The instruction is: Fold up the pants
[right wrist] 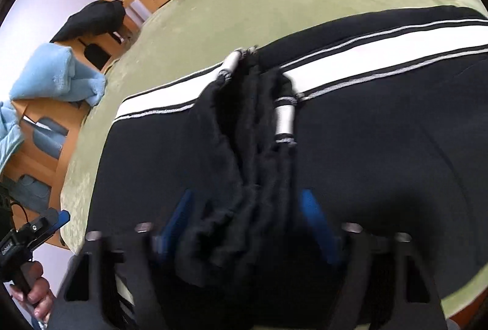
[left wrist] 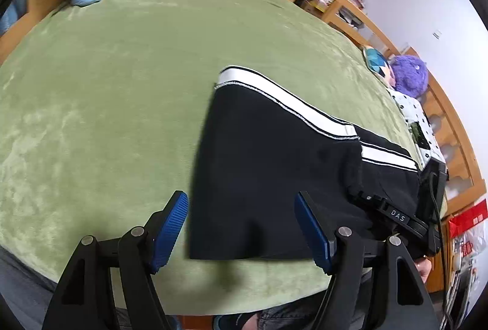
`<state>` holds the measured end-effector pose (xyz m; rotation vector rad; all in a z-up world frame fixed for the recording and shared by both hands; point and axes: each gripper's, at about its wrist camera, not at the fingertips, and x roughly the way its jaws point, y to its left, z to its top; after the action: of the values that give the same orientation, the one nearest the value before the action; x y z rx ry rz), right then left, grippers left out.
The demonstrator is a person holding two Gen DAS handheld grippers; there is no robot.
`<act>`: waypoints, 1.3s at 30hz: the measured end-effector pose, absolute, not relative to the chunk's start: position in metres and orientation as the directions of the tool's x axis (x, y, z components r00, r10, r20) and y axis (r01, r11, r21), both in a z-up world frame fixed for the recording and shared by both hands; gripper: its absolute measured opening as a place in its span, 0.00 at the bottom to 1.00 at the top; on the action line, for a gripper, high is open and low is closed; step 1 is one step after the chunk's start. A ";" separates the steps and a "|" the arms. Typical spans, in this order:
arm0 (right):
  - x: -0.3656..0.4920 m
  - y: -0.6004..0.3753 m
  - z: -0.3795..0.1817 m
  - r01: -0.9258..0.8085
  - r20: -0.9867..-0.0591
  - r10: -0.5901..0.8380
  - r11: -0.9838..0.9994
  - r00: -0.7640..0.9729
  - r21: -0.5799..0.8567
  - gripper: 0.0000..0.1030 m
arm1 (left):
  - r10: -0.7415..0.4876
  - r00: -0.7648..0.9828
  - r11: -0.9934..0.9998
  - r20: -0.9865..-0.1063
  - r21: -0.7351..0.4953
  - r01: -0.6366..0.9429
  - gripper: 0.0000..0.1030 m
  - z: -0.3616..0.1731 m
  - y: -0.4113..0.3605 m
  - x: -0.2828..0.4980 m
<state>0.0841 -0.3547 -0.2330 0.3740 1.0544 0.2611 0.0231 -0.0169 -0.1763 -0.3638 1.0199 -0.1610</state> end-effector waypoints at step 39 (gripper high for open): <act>0.002 -0.407 -0.222 -0.080 -0.760 0.395 0.906 0.516 0.417 0.23 | -0.277 0.420 0.950 -0.864 -0.312 -0.015 0.68 -0.224 -0.054 0.046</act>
<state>0.0016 -0.4067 -0.2224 0.3515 0.9919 0.2920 0.0465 -0.0545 -0.2240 -0.2904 1.1300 -0.1669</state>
